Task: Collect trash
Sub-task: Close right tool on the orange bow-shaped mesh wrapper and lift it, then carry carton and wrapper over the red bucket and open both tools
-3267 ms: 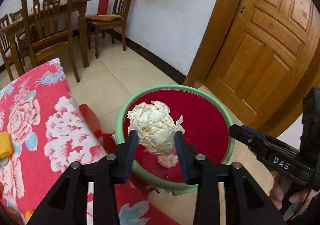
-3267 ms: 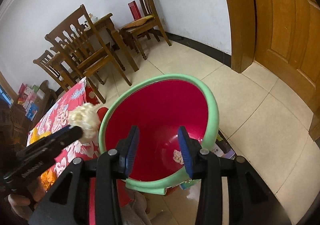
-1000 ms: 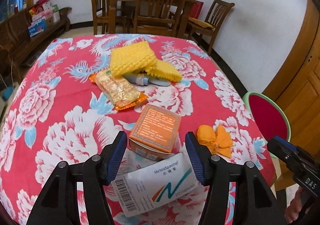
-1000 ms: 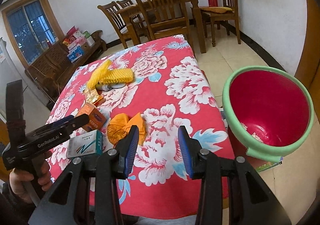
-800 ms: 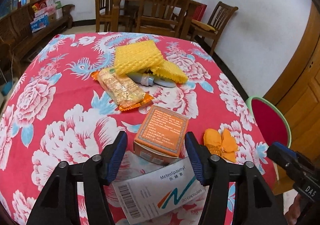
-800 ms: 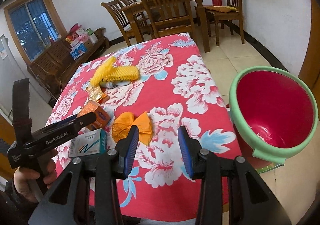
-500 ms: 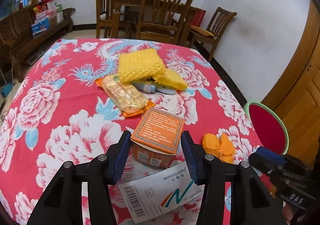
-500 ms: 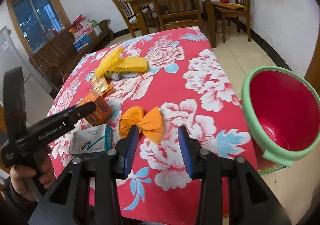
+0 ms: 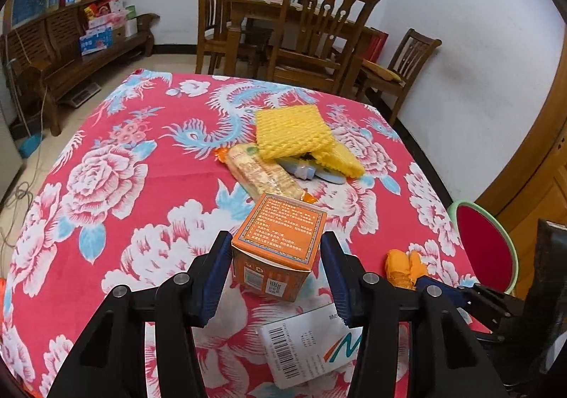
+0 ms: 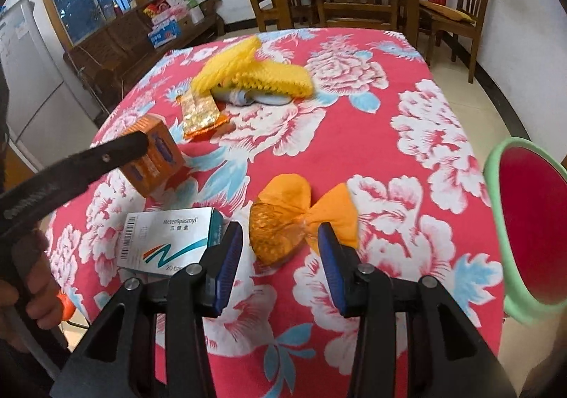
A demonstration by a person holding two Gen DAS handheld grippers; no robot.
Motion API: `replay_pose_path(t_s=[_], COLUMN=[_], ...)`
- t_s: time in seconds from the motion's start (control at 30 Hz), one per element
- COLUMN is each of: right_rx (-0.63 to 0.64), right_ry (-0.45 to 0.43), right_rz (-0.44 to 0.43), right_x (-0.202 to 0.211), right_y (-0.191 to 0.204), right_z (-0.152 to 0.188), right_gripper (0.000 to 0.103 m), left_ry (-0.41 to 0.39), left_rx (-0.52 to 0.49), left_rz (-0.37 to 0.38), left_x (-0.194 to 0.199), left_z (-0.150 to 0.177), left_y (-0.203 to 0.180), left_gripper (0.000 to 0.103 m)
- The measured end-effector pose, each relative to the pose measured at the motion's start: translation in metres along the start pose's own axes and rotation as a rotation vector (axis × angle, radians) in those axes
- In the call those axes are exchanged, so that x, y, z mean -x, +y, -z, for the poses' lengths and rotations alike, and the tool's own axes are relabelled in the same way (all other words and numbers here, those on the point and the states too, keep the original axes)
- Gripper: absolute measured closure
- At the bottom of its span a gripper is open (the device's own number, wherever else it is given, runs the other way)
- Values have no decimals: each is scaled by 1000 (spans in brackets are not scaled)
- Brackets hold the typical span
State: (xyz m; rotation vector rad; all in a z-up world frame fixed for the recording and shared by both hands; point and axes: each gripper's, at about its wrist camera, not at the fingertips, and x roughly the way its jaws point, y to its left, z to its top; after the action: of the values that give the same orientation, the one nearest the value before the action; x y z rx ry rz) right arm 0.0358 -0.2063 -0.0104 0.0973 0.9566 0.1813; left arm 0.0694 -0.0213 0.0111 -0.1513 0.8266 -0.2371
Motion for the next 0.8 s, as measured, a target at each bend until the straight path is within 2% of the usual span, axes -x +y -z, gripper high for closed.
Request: replay_pose_path(t_s=[0.07, 0.13, 0.2, 0.5, 0.8], right_rx=[9, 15, 14, 3, -120], right_ry=[1, -10, -15, -81, -169], right_rz=[7, 9, -7, -21, 42], right_x=[-3, -2, 0, 26, 74], right_y=[1, 0, -2, -15, -70], right_z=[0, 0, 1, 3, 5], right_gripper=[58, 64, 81, 83, 83], left_ry=[2, 2, 2, -6, -1], left_rx=[-1, -4, -10, -49, -118], left_rz=[-1, 0, 2, 22, 95], left_x=[0, 0, 1, 8, 12], left_z=[0, 1, 1, -2, -7], left_y=[0, -1, -4, -22, -64], left_gripper=[51, 51, 51, 51, 51])
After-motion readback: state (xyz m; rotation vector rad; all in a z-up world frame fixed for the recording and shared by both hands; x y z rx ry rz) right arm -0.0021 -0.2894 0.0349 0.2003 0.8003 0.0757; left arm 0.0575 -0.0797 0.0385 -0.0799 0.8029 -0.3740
